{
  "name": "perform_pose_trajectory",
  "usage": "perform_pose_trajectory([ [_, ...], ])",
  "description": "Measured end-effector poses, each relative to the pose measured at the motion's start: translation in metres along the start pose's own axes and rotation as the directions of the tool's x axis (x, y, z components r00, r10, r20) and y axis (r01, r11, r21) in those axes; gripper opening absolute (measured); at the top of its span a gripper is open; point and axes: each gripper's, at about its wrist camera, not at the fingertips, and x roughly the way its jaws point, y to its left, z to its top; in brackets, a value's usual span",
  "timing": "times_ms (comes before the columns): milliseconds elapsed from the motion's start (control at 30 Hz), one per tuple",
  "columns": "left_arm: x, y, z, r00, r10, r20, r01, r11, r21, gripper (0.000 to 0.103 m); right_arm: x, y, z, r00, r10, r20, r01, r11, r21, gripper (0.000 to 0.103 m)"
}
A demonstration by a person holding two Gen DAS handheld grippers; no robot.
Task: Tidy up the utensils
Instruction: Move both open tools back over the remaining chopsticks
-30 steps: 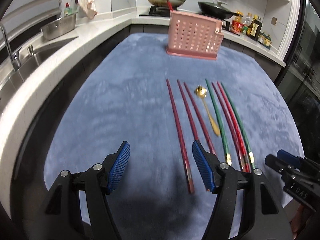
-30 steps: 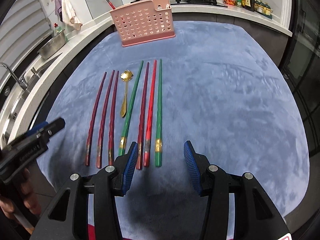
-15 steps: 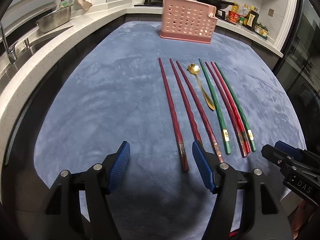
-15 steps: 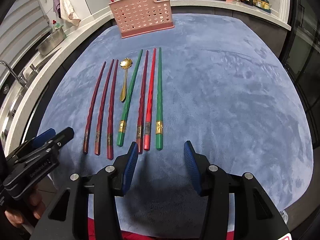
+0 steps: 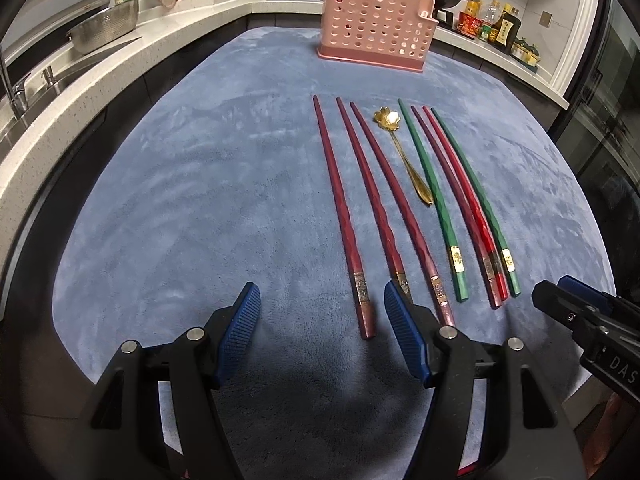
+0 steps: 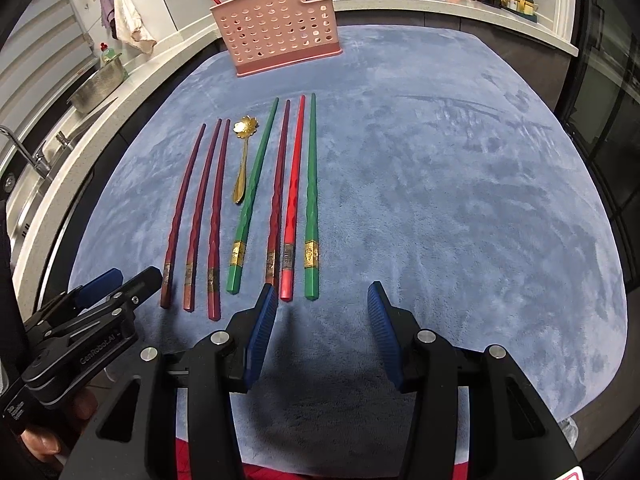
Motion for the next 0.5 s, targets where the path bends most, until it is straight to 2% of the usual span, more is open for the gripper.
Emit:
perform_pose_trajectory([
  [167, 0.006, 0.001, -0.001, 1.000, -0.005, -0.016, 0.005, 1.000, -0.012, 0.060, 0.003, 0.000, 0.000, 1.000, 0.000, -0.005, 0.000, 1.000, 0.001, 0.047],
  [500, 0.013, 0.003, -0.002, 1.000, -0.009, -0.028, 0.009, 1.000, -0.022, 0.046, 0.008, -0.001, 0.000, 1.000, -0.006, -0.011, 0.006, 1.000, 0.003, 0.047],
])
